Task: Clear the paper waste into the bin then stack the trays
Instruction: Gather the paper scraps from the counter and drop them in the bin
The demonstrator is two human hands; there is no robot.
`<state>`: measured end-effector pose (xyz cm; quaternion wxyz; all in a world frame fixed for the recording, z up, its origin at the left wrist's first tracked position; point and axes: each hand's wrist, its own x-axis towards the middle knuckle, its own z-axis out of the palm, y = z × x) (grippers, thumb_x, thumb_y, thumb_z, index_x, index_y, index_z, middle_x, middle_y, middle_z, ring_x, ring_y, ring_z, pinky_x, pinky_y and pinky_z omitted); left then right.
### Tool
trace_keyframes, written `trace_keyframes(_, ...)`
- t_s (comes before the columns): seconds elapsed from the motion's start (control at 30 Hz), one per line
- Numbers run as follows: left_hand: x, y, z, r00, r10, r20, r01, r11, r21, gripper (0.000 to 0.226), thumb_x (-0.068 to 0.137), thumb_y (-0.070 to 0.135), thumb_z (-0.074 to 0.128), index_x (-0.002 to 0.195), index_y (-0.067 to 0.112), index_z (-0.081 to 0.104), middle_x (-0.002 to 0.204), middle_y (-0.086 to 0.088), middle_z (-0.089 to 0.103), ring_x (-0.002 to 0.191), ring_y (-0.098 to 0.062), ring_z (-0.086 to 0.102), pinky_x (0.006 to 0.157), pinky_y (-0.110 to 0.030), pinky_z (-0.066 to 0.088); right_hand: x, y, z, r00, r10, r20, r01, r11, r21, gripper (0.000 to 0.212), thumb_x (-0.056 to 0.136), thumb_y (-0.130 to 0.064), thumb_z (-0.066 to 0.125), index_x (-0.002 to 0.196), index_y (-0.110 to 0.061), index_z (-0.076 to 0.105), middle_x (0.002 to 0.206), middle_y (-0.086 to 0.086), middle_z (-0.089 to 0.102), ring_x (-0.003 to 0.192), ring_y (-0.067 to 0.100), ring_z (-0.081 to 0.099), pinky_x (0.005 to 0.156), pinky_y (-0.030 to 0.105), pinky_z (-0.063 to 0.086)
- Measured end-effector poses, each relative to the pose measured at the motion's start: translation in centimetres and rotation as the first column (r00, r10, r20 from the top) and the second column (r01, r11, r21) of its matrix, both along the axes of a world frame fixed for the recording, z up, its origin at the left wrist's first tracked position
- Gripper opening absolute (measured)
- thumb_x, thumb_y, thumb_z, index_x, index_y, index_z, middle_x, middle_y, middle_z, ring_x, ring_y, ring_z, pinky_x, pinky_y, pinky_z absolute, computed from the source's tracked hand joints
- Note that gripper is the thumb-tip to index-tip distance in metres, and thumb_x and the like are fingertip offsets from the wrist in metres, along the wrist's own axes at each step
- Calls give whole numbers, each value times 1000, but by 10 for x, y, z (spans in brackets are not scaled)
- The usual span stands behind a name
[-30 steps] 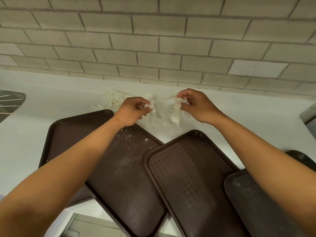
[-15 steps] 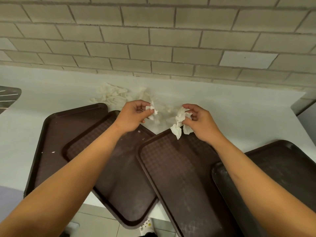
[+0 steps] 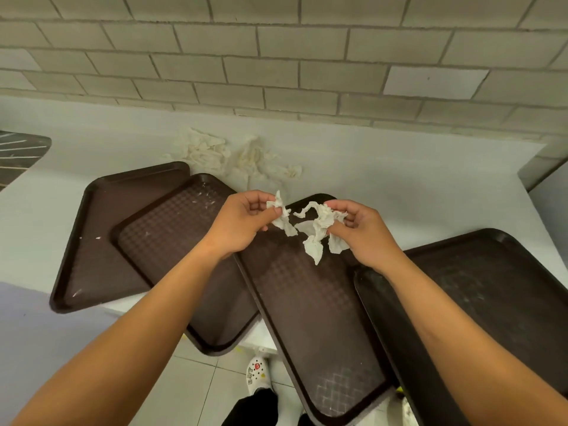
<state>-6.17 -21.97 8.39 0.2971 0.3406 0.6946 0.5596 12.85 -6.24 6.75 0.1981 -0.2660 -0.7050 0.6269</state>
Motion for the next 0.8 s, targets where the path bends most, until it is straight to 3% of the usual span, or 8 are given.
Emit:
trace_keyframes(0.27, 53, -18, 0, 999, -22, 29, 21, 1000, 20, 11, 87, 13, 75, 96, 19, 74, 85, -4, 73, 75, -19, 63, 66, -28, 54, 51, -20, 2, 1000, -10, -19, 9, 999, -46, 31, 89, -6, 73, 112, -26, 71, 97, -4, 78, 91, 13, 74, 79, 22, 57)
trace_keyframes(0.4, 78, -32, 2, 999, -34, 21, 32, 998, 53, 12, 89, 8, 73, 100, 13, 72, 84, 1, 75, 73, -12, 66, 66, -23, 54, 74, -42, 3, 999, -36, -15, 35, 998, -44, 31, 89, -4, 72, 111, -27, 71, 97, -9, 78, 89, 7, 73, 75, 15, 54)
trace_keyframes(0.57, 107, -58, -3, 999, -38, 20, 36, 995, 95, 14, 88, 6, 72, 102, 10, 72, 89, -7, 74, 75, -11, 67, 66, -18, 52, 100, -77, 1, 997, -62, -41, 59, 997, -56, 34, 89, -2, 72, 111, -28, 71, 103, -6, 77, 95, 11, 74, 79, 19, 55)
trace_keyframes(0.8, 164, -101, 2, 997, -77, 19, 74, 990, 120, 16, 91, 0, 67, 95, 15, 70, 69, 14, 69, 64, 1, 63, 62, -13, 49, 152, -124, 5, 991, -111, -79, 106, 993, -56, 27, 91, -8, 71, 113, -24, 72, 105, -3, 77, 99, 15, 74, 83, 25, 58)
